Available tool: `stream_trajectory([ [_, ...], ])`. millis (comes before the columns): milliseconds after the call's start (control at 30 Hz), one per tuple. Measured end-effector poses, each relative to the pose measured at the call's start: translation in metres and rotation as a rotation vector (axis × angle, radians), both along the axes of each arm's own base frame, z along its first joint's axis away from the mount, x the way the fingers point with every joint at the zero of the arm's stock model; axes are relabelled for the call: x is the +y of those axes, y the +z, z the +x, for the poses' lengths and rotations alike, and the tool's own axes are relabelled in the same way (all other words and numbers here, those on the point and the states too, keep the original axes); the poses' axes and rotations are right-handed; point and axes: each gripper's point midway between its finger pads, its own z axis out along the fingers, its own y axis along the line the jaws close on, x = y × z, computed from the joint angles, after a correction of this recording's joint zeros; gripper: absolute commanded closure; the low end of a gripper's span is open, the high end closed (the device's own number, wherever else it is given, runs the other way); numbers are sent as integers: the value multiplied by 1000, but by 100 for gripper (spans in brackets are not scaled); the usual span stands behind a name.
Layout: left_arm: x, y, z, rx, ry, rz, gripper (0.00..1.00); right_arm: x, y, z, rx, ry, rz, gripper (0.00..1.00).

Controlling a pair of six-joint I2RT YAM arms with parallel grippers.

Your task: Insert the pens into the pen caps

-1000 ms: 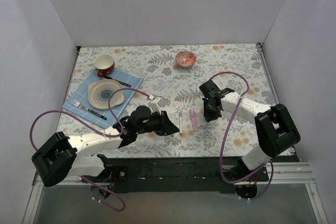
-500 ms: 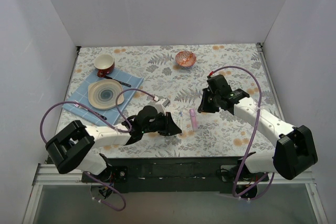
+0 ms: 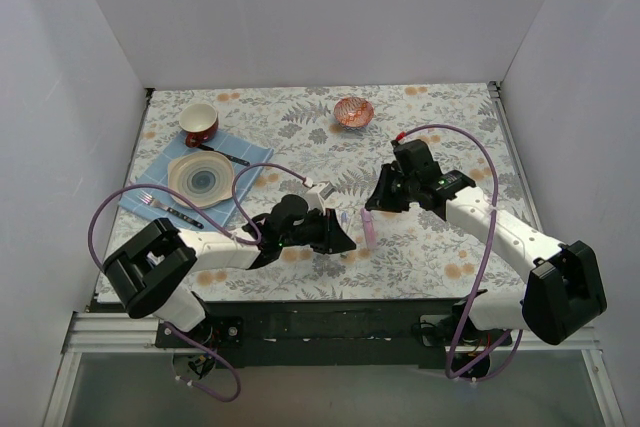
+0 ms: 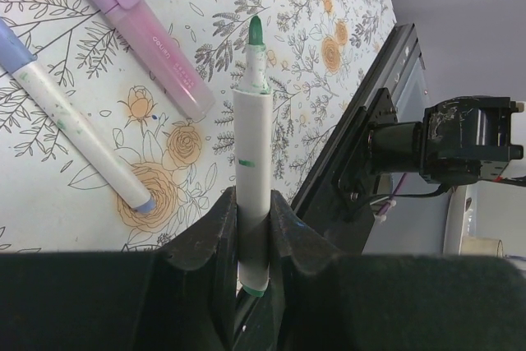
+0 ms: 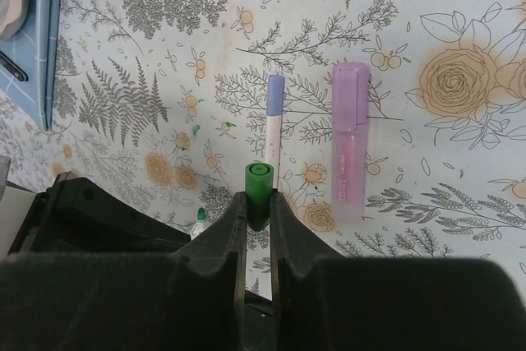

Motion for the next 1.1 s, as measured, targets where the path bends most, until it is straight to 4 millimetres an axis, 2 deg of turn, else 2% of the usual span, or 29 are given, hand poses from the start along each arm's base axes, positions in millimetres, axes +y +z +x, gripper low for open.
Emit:
stream_trajectory([
  [733,-5,2,-4,3,-29,-24,100,18,12,1,-14,6,73,99],
  [1100,-7,5,-3,2,-26,-38,100,29,14,-7,-8,32,93,99],
])
